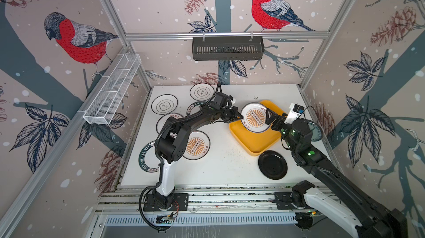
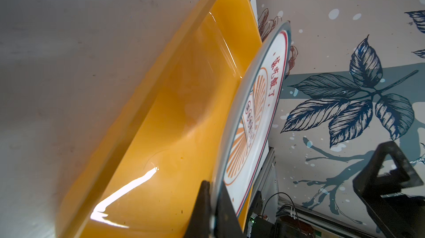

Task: Place the plates into the plastic bin on the countertop
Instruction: Place the plate in the plastic bin.

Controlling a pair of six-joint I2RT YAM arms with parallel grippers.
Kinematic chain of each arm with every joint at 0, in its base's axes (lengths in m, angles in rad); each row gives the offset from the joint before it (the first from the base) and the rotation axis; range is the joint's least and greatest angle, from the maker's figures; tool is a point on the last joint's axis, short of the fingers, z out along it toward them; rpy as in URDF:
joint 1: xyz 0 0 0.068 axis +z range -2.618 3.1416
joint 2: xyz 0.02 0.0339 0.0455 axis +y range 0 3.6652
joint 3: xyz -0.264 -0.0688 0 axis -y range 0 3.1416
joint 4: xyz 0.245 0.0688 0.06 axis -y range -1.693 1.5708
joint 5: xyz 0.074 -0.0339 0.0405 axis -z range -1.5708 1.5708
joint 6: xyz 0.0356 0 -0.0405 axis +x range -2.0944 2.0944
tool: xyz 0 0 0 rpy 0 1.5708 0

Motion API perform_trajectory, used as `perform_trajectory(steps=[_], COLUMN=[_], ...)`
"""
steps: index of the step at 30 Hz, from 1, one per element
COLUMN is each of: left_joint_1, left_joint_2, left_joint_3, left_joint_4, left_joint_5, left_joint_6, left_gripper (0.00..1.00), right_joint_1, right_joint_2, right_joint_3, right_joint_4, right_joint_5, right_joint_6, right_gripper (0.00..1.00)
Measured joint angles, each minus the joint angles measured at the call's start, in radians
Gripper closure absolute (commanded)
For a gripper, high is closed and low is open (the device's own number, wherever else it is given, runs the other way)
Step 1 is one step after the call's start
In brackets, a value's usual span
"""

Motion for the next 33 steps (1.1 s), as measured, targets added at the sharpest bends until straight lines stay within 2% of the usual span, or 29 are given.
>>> perform_trajectory(steps=[10, 33], left_joint_1=[-0.054, -0.103], left_joint_2=[0.094, 0.222], left_joint_3=[0.081, 0.264], left_joint_4=[-0.070, -0.210], left_joint_5=[-0.057, -0.161], left_joint_6=[0.019, 0.062], left_gripper=[1.00, 0.98], right_joint_1=[-0.002, -0.002], right_joint_2=[-0.016, -0.014], right_joint_3=[-0.005, -0.024], right_joint_4=[-0.031, -0.034], right_joint_5=[0.018, 0.044], right_joint_6=[-0.004, -0.028], right_gripper=[0.00, 0.00])
